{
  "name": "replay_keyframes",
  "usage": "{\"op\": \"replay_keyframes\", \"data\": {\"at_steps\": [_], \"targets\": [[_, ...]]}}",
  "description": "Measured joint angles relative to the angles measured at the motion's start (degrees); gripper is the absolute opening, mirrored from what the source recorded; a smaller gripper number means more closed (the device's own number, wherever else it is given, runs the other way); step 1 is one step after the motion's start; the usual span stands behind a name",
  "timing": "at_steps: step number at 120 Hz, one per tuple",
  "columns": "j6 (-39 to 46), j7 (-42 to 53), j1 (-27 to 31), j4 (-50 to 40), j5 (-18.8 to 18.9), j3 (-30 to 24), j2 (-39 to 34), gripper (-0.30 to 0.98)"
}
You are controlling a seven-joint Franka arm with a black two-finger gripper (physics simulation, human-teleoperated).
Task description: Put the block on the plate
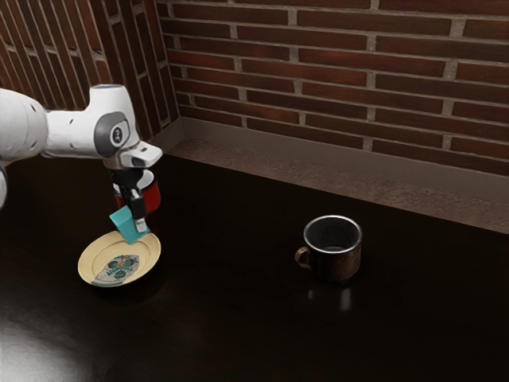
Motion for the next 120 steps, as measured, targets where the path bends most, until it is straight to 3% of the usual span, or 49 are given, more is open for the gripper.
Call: {"op": "replay_keyframes", "data": {"at_steps": [46,75,120], "targets": [[6.04,2.40,1.14,-11.52,-0.24,0.09,-6.71,0.39],[8.80,3.20,1.98,-13.42,-0.22,0.09,-6.86,0.39],[9.96,4.00,1.46,-12.04,-0.02,0.05,-7.09,0.62]]}}
